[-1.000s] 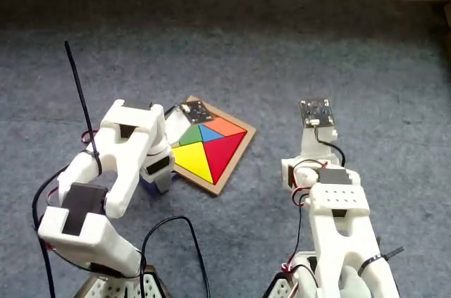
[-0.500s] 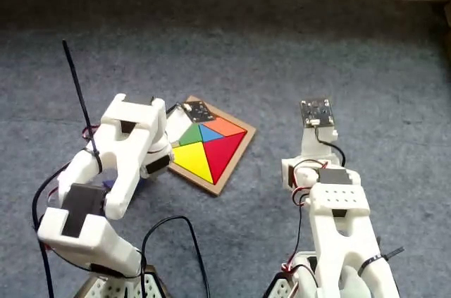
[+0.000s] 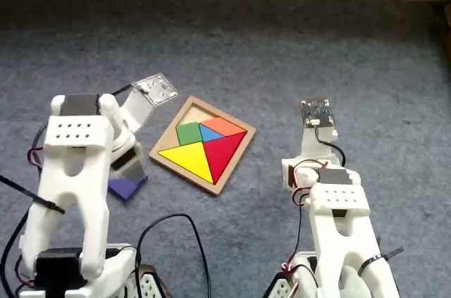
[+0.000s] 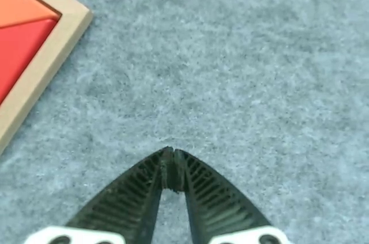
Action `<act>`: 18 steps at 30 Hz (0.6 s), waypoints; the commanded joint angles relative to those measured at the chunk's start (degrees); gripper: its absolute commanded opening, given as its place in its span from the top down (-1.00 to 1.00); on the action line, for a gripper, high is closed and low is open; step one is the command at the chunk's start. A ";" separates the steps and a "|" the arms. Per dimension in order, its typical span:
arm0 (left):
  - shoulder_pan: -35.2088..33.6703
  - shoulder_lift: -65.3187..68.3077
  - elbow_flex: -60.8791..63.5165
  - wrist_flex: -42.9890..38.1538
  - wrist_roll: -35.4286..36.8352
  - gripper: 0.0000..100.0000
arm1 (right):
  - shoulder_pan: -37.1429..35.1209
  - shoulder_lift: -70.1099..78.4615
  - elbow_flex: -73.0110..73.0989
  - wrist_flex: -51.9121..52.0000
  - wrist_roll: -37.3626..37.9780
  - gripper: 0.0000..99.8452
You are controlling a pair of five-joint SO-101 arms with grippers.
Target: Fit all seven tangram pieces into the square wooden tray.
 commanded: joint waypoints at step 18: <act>-7.87 -1.89 29.14 -35.16 -18.73 0.51 | 0.84 -1.63 -0.13 -1.10 -0.09 0.98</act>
